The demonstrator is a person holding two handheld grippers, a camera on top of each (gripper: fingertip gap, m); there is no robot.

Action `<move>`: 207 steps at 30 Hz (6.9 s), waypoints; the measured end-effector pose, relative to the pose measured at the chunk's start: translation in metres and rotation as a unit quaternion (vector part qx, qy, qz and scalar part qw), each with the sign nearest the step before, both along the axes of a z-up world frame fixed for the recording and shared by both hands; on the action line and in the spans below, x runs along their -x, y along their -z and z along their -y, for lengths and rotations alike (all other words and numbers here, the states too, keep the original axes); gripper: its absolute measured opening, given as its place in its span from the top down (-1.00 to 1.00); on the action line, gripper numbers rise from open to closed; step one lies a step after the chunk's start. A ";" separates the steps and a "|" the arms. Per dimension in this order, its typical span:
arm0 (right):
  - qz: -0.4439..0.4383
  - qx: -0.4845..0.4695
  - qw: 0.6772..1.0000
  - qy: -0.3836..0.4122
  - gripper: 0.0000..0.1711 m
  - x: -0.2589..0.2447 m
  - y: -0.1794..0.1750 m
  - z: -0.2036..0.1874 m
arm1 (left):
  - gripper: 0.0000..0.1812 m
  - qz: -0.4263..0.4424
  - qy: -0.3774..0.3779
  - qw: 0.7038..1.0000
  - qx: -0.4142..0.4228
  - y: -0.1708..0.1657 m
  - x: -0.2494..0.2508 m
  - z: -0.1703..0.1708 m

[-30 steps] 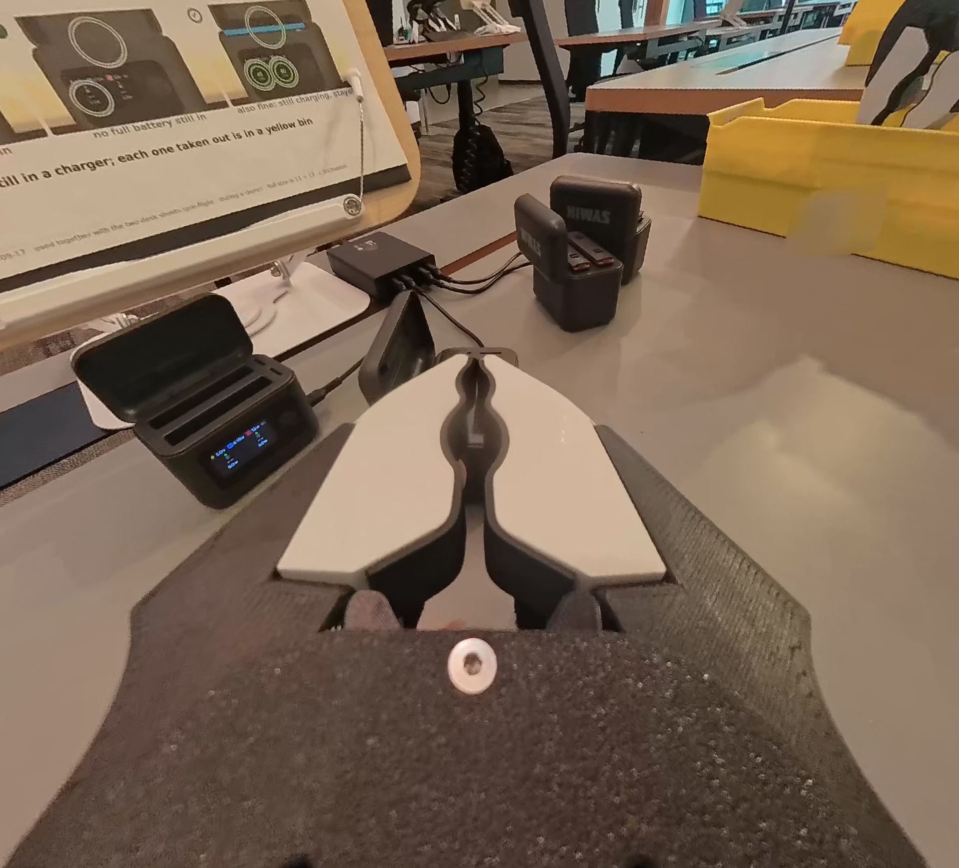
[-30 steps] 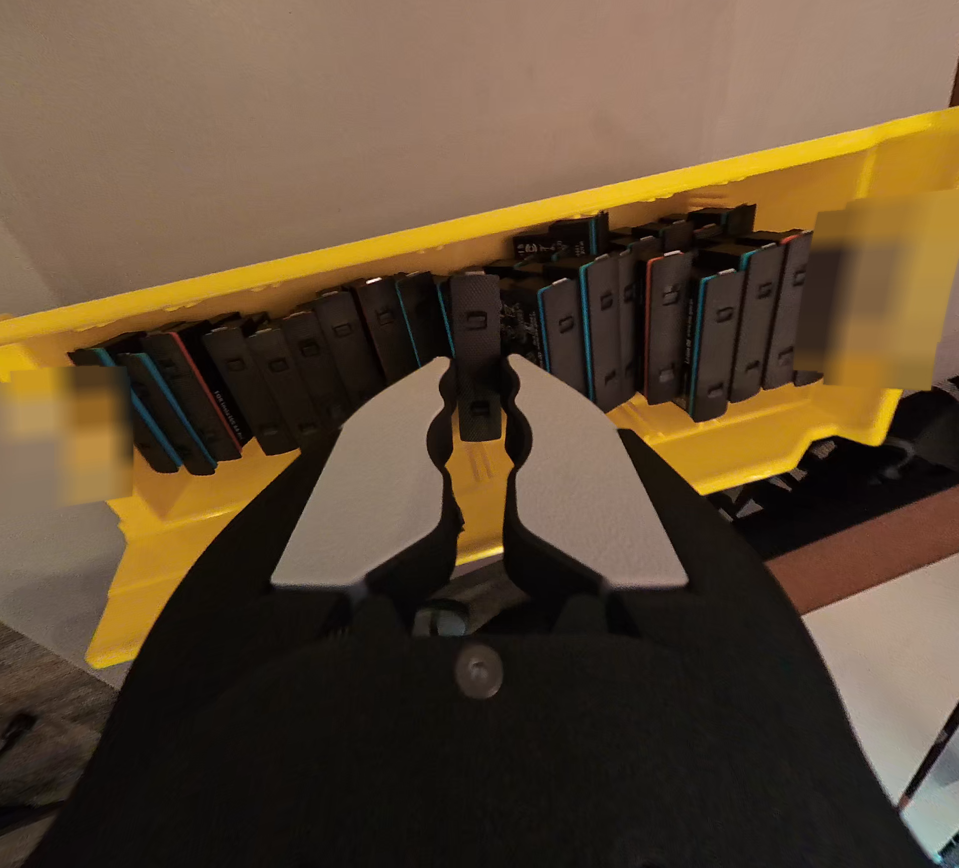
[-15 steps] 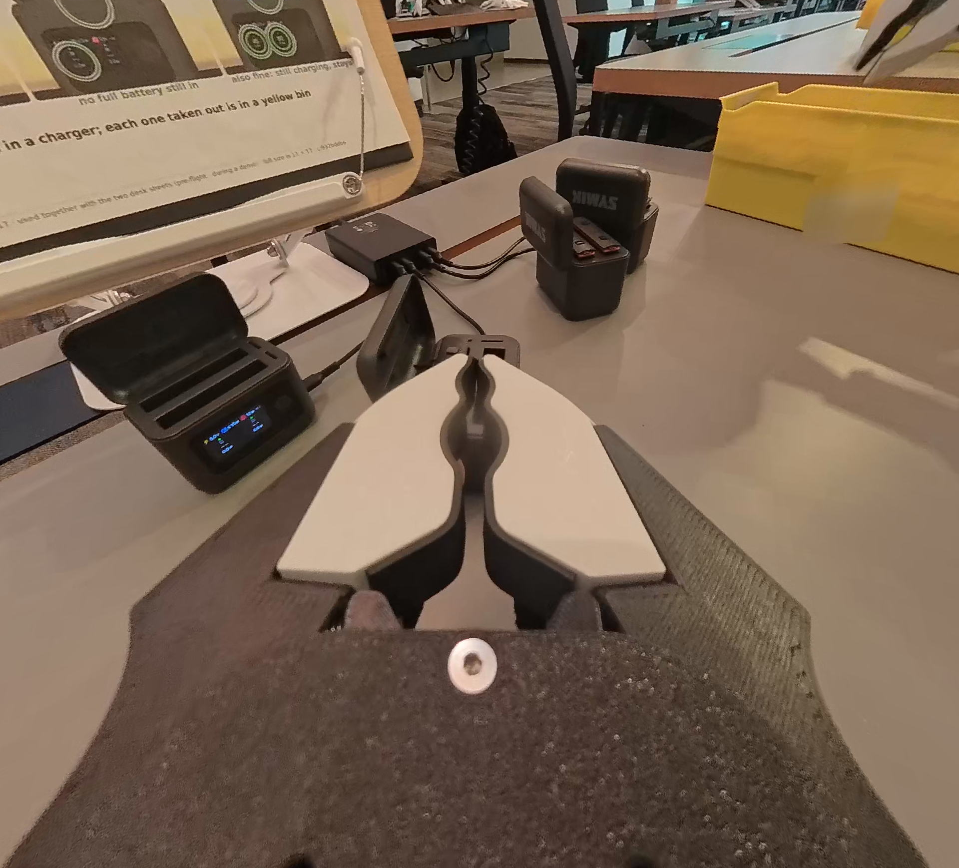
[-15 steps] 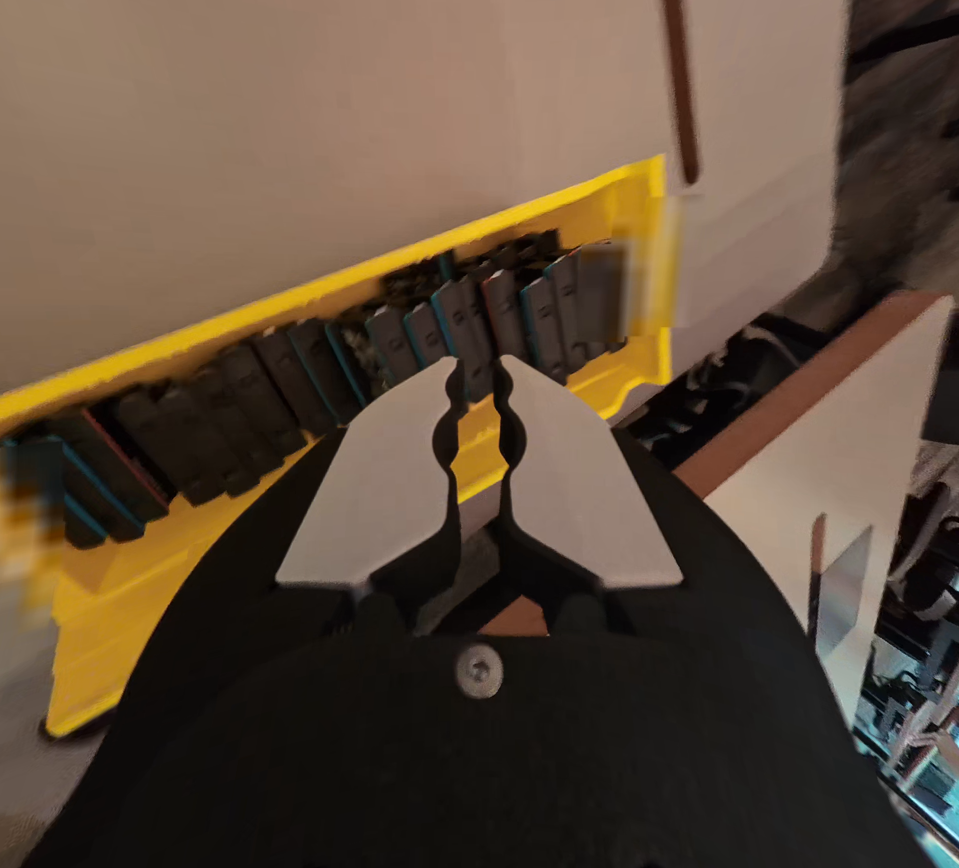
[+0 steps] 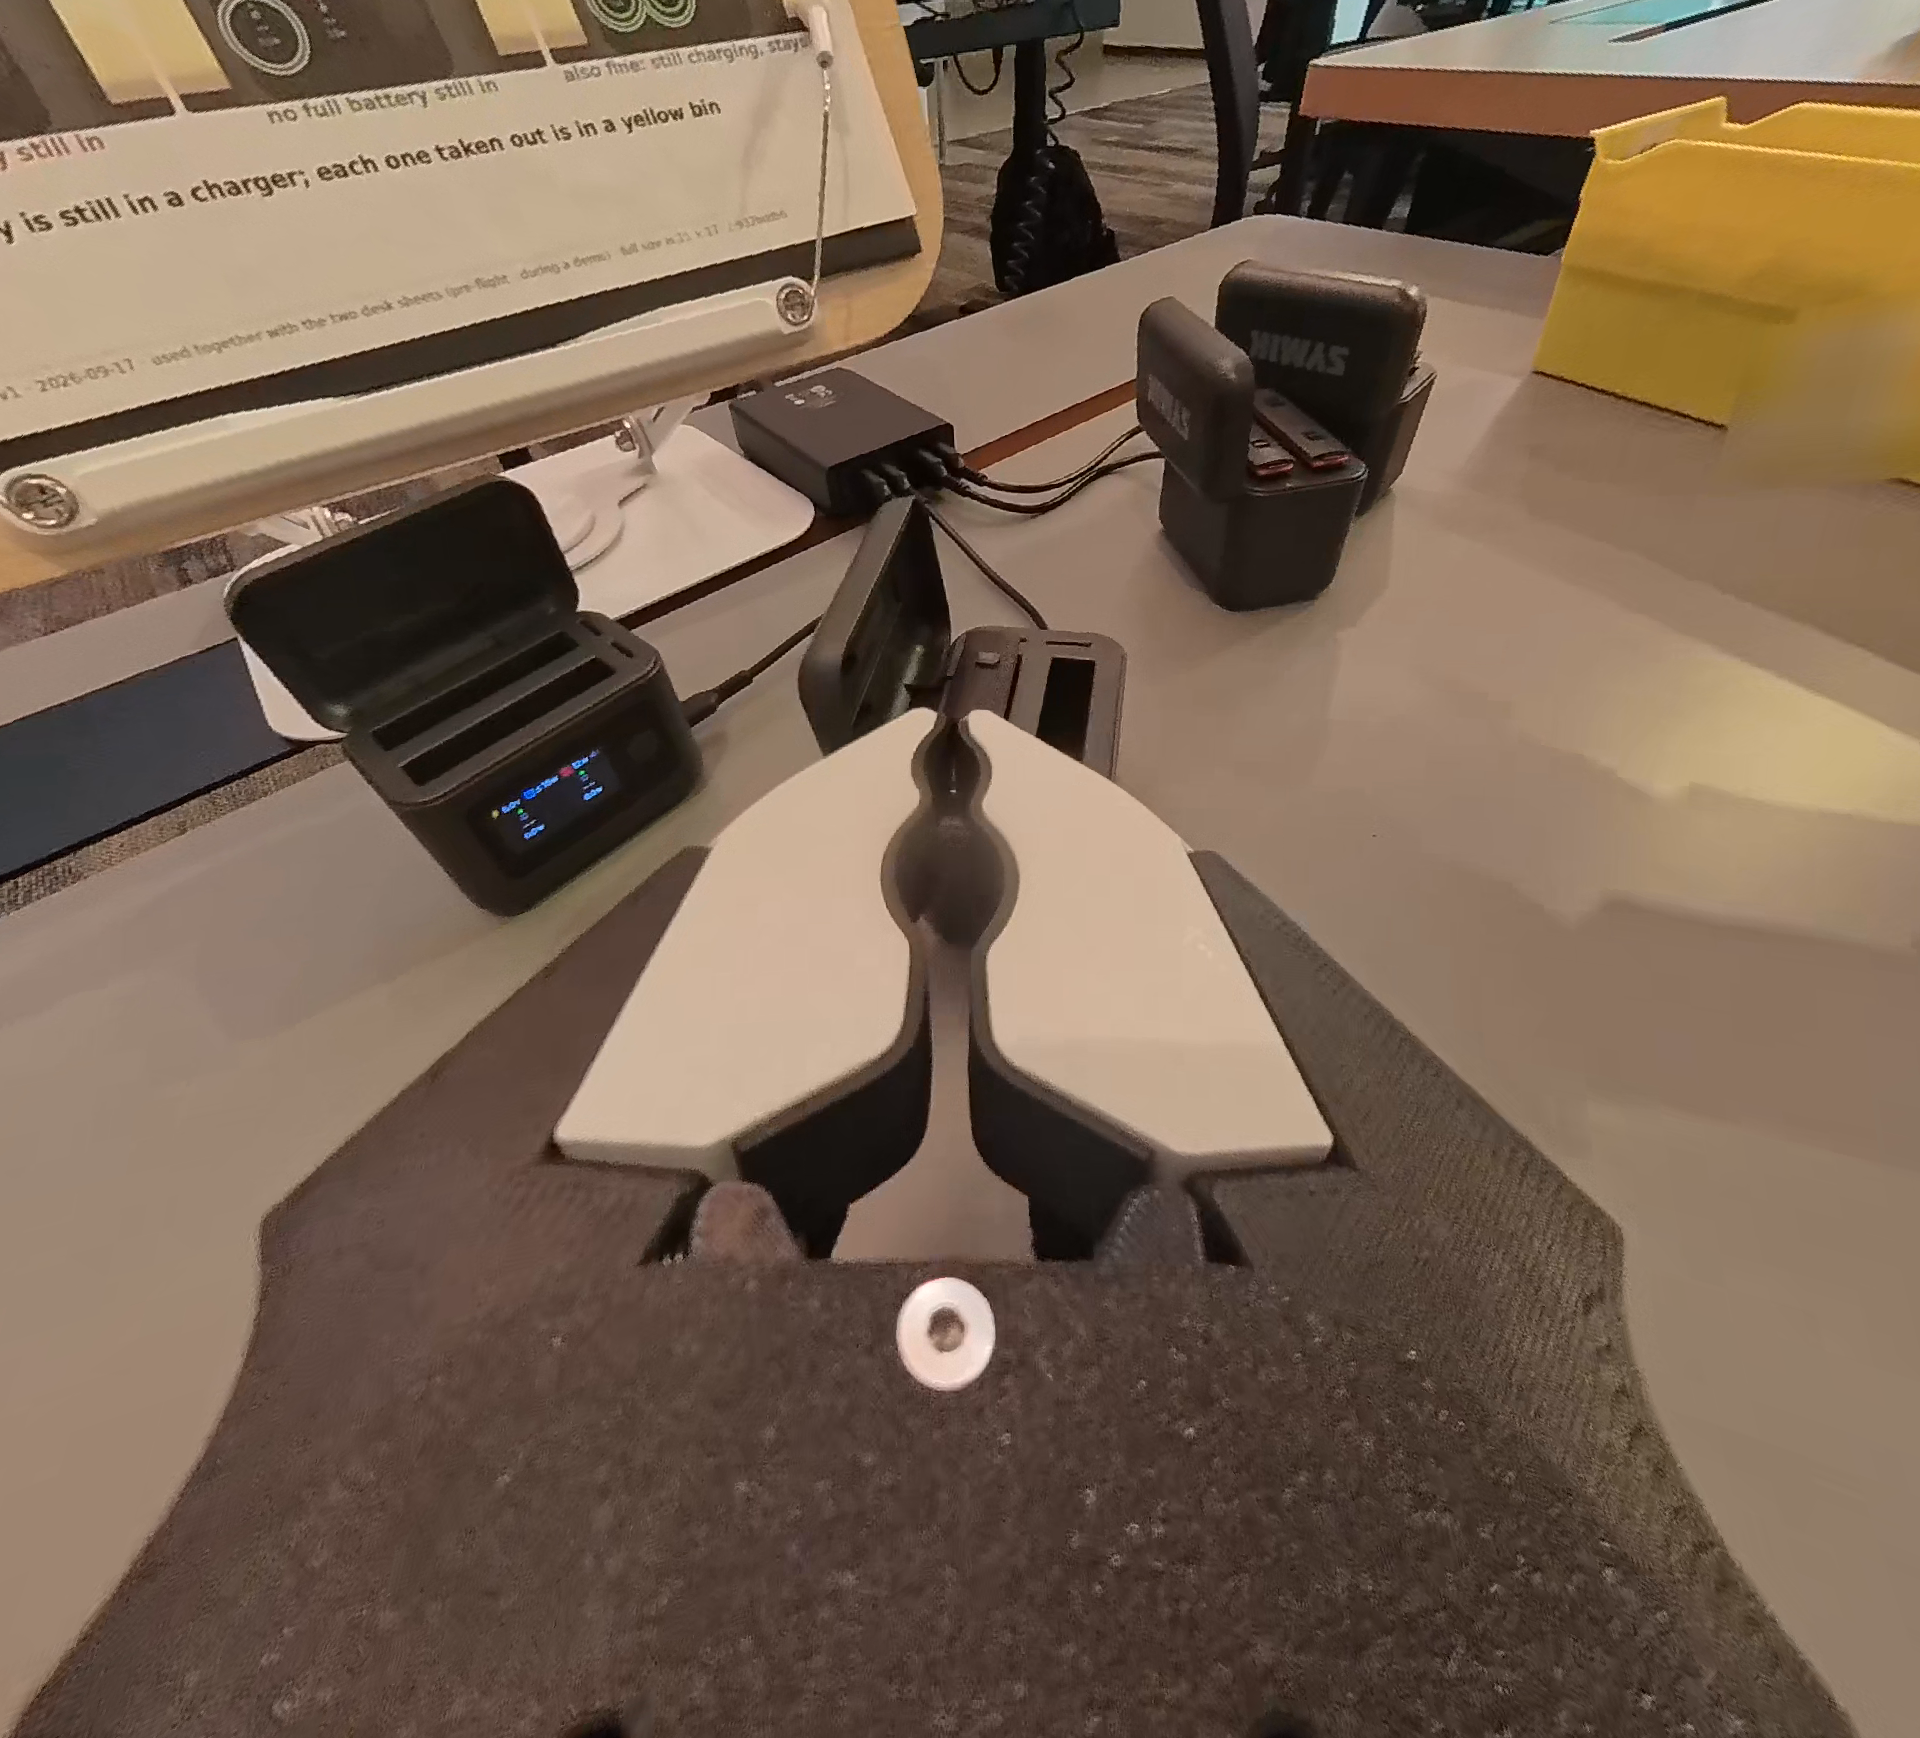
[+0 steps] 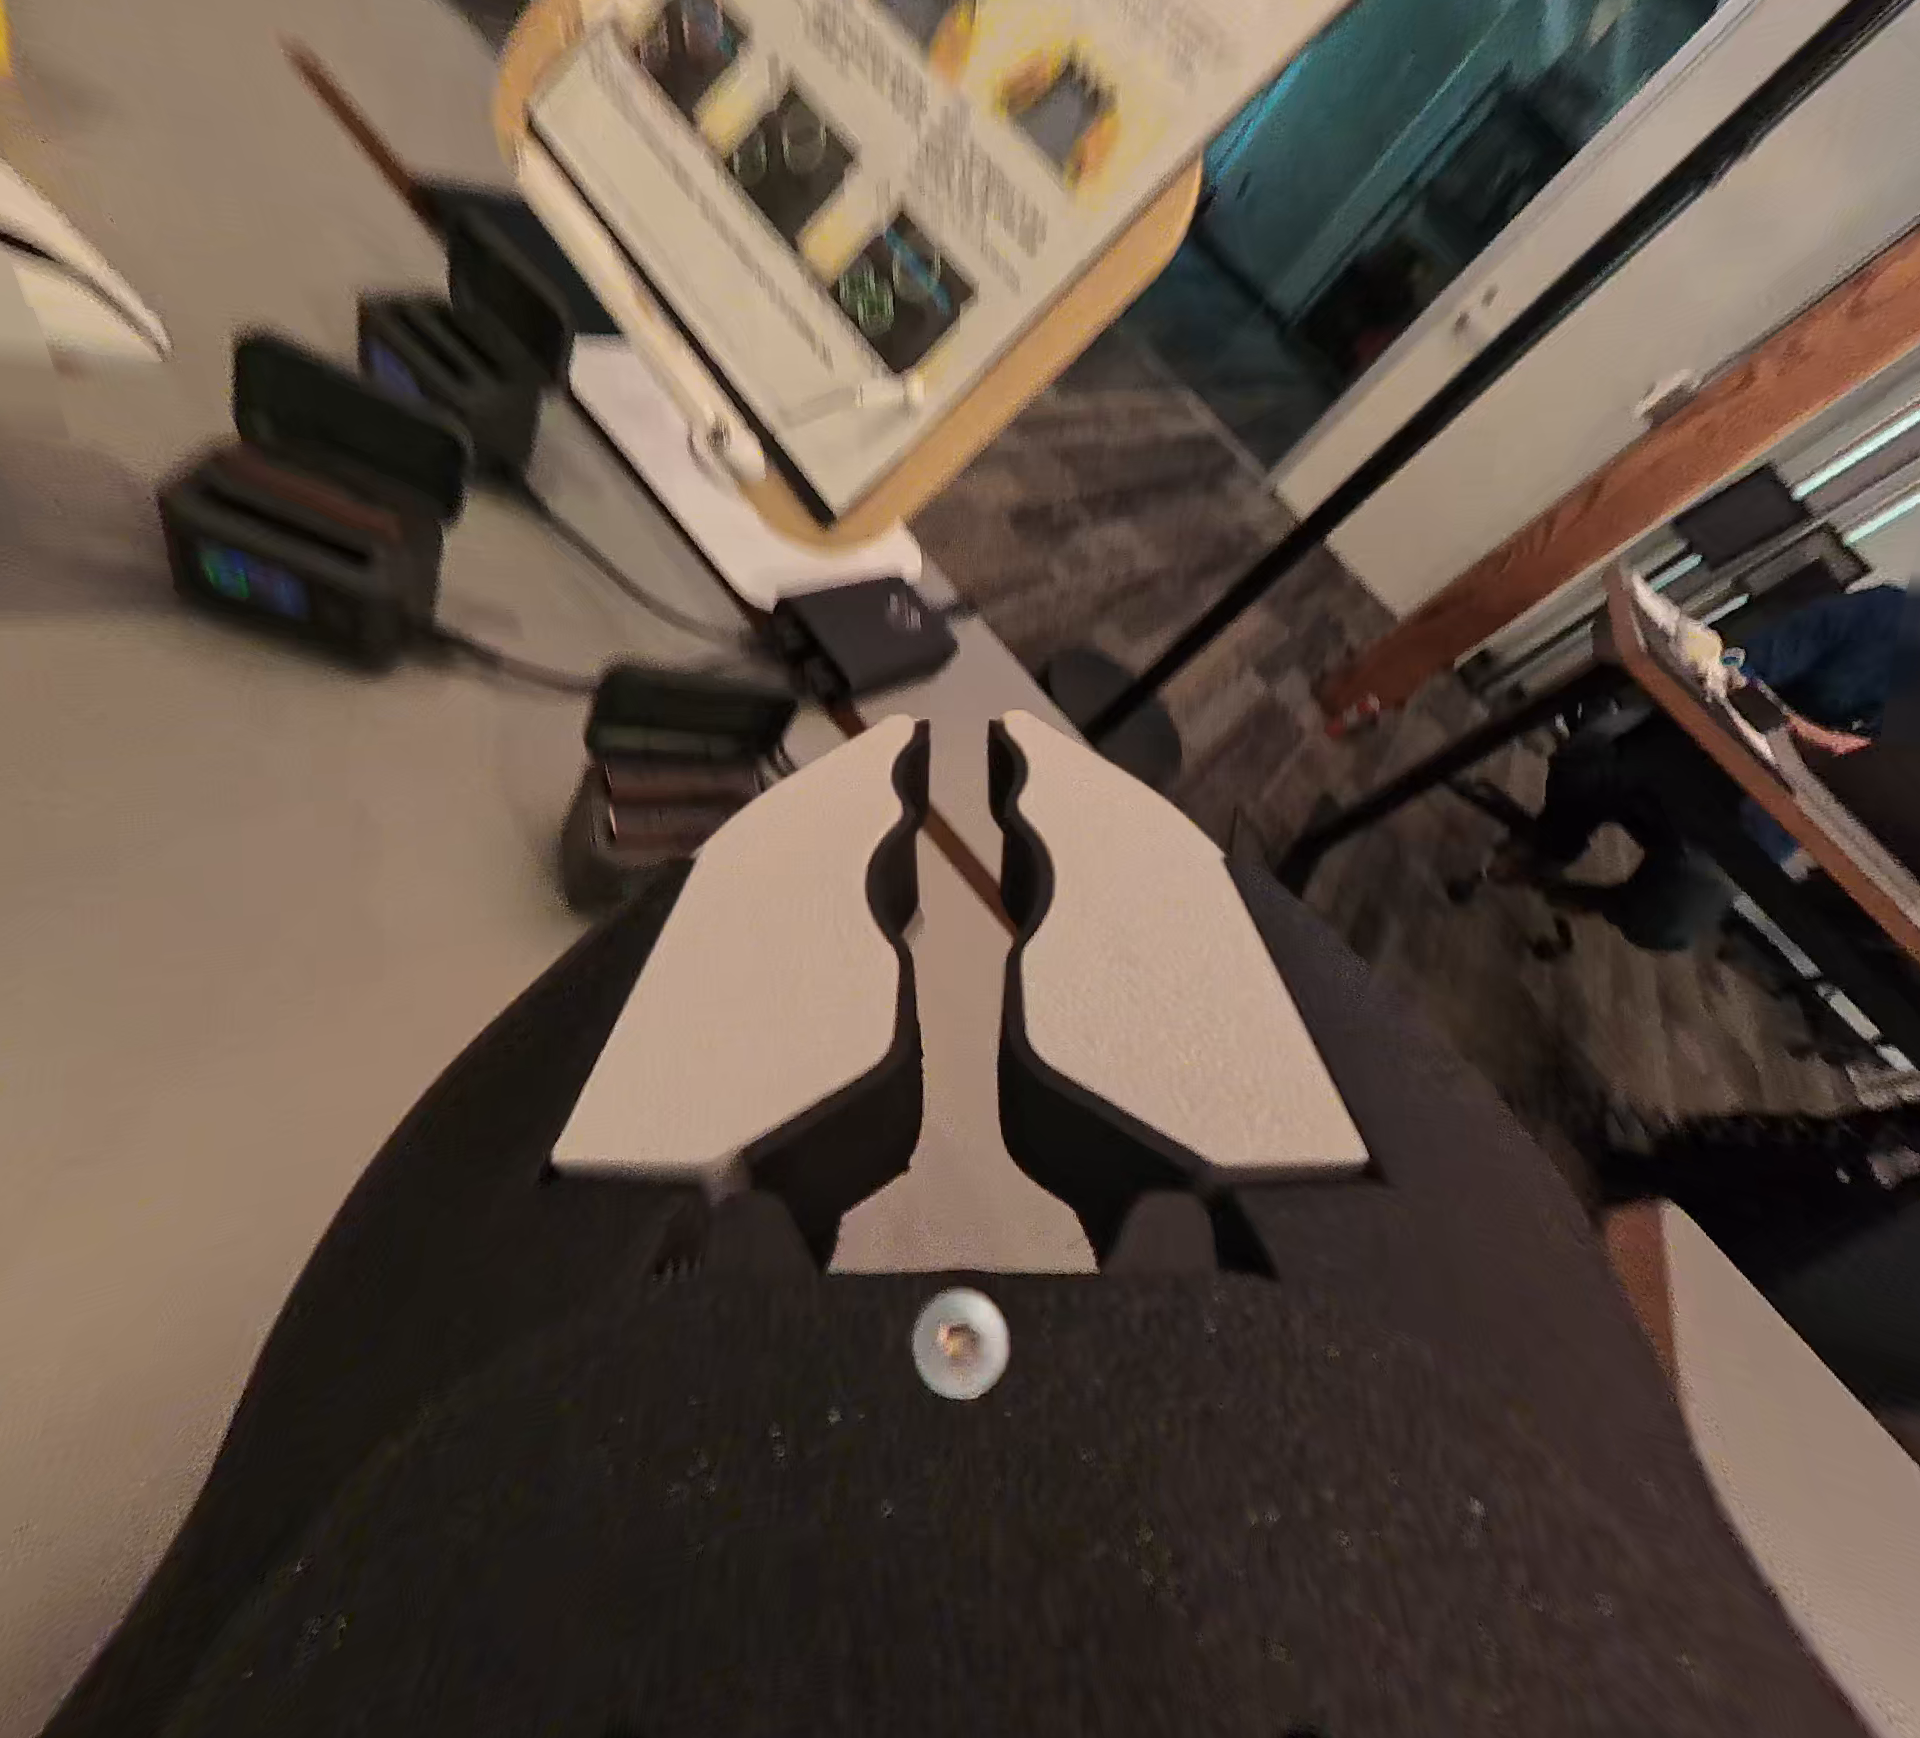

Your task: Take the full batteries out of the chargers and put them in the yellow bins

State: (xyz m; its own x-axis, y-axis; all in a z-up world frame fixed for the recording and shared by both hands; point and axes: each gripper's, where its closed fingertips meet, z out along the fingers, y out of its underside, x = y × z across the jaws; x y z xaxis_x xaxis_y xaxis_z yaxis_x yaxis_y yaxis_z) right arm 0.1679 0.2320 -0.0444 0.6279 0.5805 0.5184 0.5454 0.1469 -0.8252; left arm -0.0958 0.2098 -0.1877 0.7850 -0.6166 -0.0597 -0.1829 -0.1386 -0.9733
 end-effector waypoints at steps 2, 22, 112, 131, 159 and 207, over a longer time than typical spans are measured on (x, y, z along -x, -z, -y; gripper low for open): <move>-0.049 -0.035 0.998 0.001 0.87 0.016 -0.008 0.001 | 1.00 -0.001 -0.003 1.000 0.004 0.001 0.002 -0.001; -0.187 0.086 0.978 0.017 0.72 0.076 0.106 -0.019 | 0.09 -0.084 -0.023 0.991 0.103 0.045 -0.008 -0.012; -0.115 0.419 0.881 -0.187 -0.09 0.154 0.198 0.040 | 0.28 -0.127 0.114 0.975 0.142 0.069 -0.079 -0.003; -0.123 0.233 0.964 0.016 0.14 0.163 0.165 0.000 | 0.44 -0.131 0.161 0.967 0.145 0.070 -0.072 -0.007; -0.291 0.313 0.904 0.008 0.37 0.150 0.155 -0.014 | 0.44 -0.129 0.162 0.967 0.146 0.070 -0.072 -0.007; -0.109 0.287 0.917 0.256 0.35 -0.014 0.204 -0.062 | 0.89 -0.189 -0.026 0.981 -0.032 0.037 -0.066 -0.016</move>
